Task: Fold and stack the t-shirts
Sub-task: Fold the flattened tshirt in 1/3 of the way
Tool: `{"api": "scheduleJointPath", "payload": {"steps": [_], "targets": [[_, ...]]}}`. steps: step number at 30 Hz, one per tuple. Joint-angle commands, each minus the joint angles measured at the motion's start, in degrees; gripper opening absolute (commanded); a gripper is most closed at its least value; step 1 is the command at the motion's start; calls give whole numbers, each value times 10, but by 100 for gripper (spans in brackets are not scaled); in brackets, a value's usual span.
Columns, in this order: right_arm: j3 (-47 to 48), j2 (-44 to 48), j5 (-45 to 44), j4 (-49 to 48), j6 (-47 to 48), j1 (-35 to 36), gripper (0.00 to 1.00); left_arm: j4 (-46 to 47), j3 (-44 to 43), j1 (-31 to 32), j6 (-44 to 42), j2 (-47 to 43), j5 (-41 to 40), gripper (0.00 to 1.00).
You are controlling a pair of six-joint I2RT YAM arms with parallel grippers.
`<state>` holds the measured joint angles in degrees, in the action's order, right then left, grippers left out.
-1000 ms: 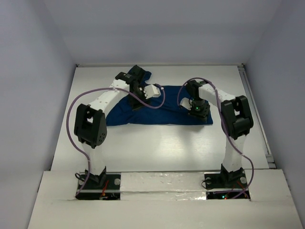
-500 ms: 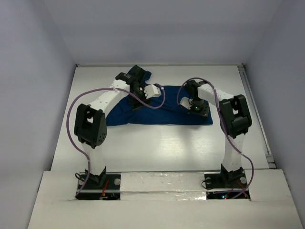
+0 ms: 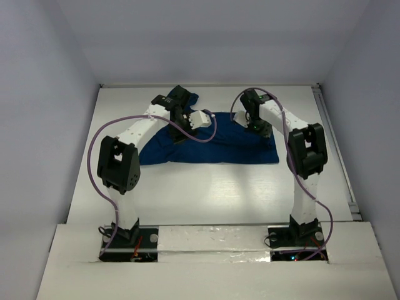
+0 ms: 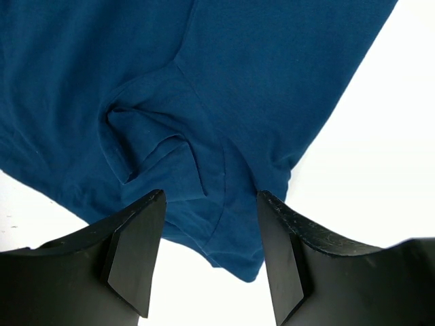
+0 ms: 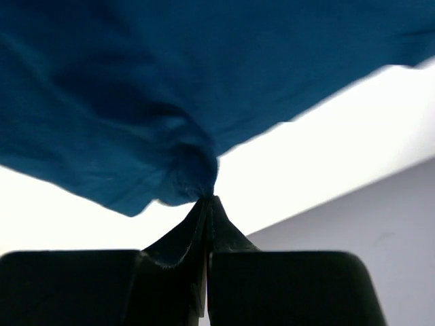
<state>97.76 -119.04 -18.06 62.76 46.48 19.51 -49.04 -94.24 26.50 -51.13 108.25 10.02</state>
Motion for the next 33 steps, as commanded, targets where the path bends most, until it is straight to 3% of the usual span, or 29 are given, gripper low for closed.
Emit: {"api": "scheduleJointPath", "payload": {"steps": [1, 12, 13, 15, 18, 19, 22, 25, 26, 30, 31, 32, 33], "targets": [[58, -11, -30, 15, 12, -7, 0, -4, 7, -2, -5, -35, 3, 53], [80, -73, -97, 7, -9, -12, 0, -4, 11, -2, -9, -33, 3, 53], [76, -80, -114, 3, -15, -12, 6, -4, 10, -2, -8, -31, 1, 53], [71, -88, -139, 1, -31, -18, 32, 0, 9, -2, -7, -27, -3, 53], [64, -86, -180, -32, -35, -18, 52, 25, 10, -2, 2, -23, -18, 53], [80, -83, -172, -40, -33, -18, 67, 49, 4, -8, 9, -21, -30, 55], [116, -77, -152, -37, -37, -23, 76, 88, -41, -29, 45, -1, -25, 59], [153, -73, -123, -43, -42, -23, 76, 124, -75, -51, 85, 4, -11, 62], [161, -69, -110, -54, -46, -23, 76, 177, -74, -60, 102, -2, -10, 65], [185, -67, -55, -39, -60, -23, 70, 183, -85, -66, 130, 10, 10, 70], [193, -64, -3, -10, -70, -23, 44, 144, -101, -66, 130, 18, 19, 68], [192, -59, 28, 3, -72, -23, 25, 127, -104, -66, 128, 26, 39, 66], [186, -50, 57, 11, -72, -23, 10, 113, -94, -66, 124, 35, 47, 56]]}}
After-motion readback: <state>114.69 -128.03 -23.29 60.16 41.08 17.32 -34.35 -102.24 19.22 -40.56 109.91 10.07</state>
